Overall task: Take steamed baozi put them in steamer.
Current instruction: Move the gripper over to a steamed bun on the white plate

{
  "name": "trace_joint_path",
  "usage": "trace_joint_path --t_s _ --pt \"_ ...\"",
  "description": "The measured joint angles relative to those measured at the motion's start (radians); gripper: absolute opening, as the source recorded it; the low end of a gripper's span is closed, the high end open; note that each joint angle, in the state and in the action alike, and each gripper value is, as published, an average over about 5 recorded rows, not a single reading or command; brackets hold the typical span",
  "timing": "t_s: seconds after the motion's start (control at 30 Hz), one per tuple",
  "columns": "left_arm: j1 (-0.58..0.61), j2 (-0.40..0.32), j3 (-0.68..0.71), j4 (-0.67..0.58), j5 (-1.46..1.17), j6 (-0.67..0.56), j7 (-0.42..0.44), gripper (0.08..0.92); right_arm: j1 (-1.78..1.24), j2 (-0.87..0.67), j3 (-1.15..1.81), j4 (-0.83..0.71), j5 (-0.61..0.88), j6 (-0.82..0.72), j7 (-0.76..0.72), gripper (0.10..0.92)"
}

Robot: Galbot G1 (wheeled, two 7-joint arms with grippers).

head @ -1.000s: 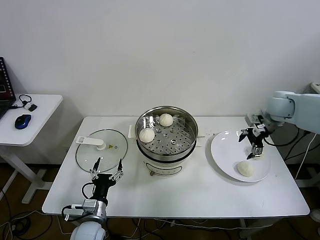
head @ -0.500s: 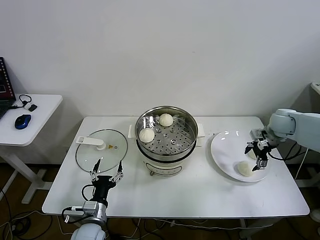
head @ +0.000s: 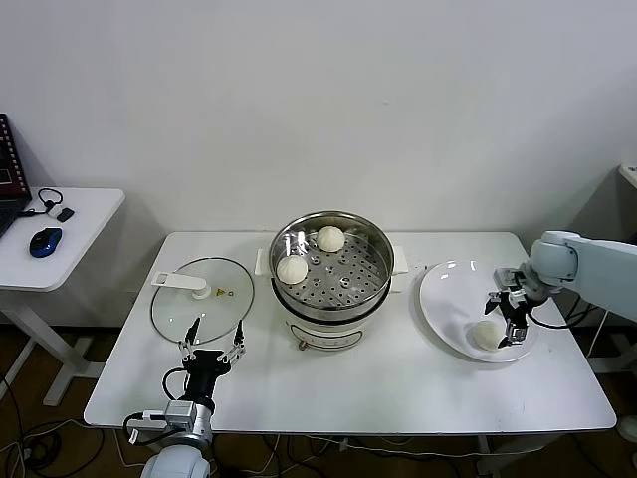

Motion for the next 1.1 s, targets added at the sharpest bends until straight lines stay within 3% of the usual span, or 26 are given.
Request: trace_joint_path --t_s 0.83,1.1 --pt "-0.006 0.0 -0.002 0.004 -0.001 0.001 -0.001 0.823 -0.067 0.009 0.057 -0.026 -0.029 -0.007 -0.011 0.821" --pt "-0.006 -0.001 -0.003 0.001 -0.002 0.001 -0.001 0.823 -0.061 0.008 0.056 -0.023 -0.03 -0.01 -0.015 0.702"
